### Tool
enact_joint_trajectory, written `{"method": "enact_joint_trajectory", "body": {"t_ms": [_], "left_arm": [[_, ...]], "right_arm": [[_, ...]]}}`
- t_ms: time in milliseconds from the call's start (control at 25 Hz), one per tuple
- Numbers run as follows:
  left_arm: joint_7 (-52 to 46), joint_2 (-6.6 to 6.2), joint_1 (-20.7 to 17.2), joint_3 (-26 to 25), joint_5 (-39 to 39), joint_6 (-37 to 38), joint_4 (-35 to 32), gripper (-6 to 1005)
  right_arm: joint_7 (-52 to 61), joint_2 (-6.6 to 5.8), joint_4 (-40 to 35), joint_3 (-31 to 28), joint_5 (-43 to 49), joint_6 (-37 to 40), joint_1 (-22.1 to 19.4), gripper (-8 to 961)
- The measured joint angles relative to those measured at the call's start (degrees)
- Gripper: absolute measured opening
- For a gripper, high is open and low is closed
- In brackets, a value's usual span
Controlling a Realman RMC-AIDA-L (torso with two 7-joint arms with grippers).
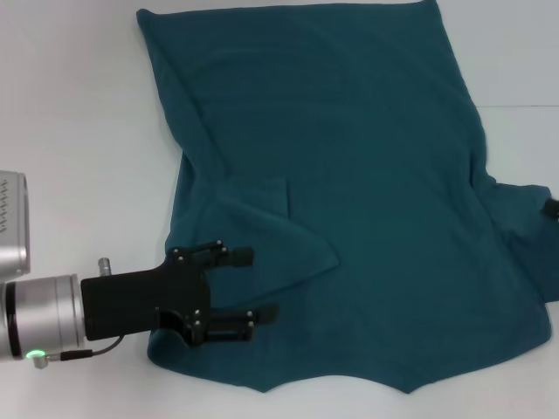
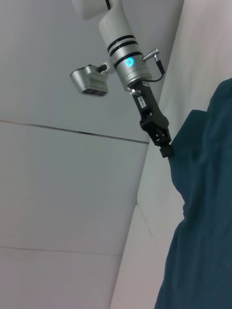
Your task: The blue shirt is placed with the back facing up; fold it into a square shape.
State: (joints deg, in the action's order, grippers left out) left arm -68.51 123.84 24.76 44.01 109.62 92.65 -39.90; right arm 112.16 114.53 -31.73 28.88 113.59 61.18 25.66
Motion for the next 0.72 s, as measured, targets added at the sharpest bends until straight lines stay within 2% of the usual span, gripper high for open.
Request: {"method": "enact_joint_trajectory", "body": {"t_ms": [200,440,720], "left_arm": [[-0.03,0.00,-0.15,-0.16,-0.26,-0.02,0.00,846],[0.05,0.09,-0.47,-0.23,-0.34,-0.02,-0.01,846],[0.26,0.09,-0.50,-0.25,-0.38,-0.08,0.00,846]], "right_arm": [[-2.68,0.55,0.00,-2.92,-1.27,-0.48,0.07,149],[-3.33,0.52,0.19,-3.59,-1.82,-0.79,0.46,-1],[-0.36,-0.32,0.98,-2.37,1.03,-1.90,1.10,42]]}}
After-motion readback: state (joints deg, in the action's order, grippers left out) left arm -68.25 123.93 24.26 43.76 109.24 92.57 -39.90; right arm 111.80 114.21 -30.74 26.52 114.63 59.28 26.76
